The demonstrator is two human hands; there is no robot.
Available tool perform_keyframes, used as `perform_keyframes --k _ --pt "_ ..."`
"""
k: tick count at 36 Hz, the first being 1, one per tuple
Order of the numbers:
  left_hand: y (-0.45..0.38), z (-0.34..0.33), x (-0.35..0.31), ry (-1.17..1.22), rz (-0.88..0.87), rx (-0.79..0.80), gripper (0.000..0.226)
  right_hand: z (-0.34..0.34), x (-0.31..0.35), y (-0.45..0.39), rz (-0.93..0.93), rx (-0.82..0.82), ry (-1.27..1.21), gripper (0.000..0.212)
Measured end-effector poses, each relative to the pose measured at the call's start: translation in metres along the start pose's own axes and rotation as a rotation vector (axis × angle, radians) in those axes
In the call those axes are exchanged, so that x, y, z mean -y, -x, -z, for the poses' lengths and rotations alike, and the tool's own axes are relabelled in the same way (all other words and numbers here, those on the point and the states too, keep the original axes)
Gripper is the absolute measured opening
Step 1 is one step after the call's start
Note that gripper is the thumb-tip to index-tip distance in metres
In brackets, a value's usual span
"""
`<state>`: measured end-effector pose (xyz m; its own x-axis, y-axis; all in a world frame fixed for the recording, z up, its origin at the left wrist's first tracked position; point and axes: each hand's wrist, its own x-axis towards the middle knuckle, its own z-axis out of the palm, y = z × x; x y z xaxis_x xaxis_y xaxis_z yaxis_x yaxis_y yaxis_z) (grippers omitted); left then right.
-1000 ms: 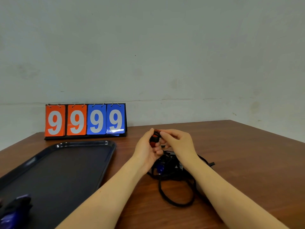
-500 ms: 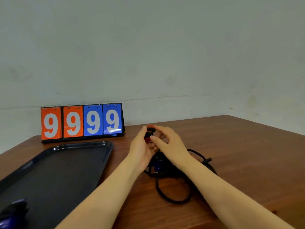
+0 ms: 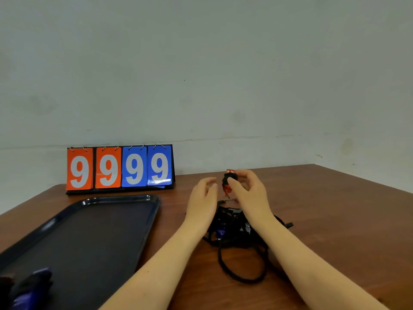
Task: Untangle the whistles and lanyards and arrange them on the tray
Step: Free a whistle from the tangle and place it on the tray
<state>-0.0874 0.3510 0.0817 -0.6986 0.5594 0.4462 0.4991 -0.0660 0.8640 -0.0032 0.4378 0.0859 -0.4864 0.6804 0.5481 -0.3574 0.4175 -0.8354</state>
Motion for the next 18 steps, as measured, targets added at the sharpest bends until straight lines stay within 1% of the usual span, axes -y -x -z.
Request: perform_keyframes --k 2,5,7,9,12,15,18 --pt "0.004 0.003 -0.005 -0.06 -0.083 -0.045 0.031 0.0 0.001 0.002 0.027 -0.025 0.012 0.021" --pt "0.011 0.006 -0.022 -0.037 -0.096 -0.111 0.034 -0.001 0.003 0.007 0.035 -0.022 0.088 0.03" --pt "0.017 0.008 -0.033 -0.024 -0.097 -0.108 0.035 -0.001 0.005 0.011 0.03 -0.005 0.126 0.025" --pt "0.02 0.015 -0.043 -0.053 -0.12 -0.07 0.035 -0.002 0.011 0.016 0.04 -0.027 0.146 0.02" --pt "0.027 0.037 -0.055 -0.132 -0.147 -0.007 0.034 -0.004 0.025 0.034 0.016 -0.032 0.096 0.014" --pt "0.042 0.072 -0.056 -0.314 -0.197 0.06 0.034 -0.01 0.044 0.062 -0.04 0.094 0.055 0.009" --pt "0.059 0.115 -0.05 -0.5 -0.212 0.072 0.034 -0.025 0.062 0.085 -0.094 0.26 0.098 0.01"
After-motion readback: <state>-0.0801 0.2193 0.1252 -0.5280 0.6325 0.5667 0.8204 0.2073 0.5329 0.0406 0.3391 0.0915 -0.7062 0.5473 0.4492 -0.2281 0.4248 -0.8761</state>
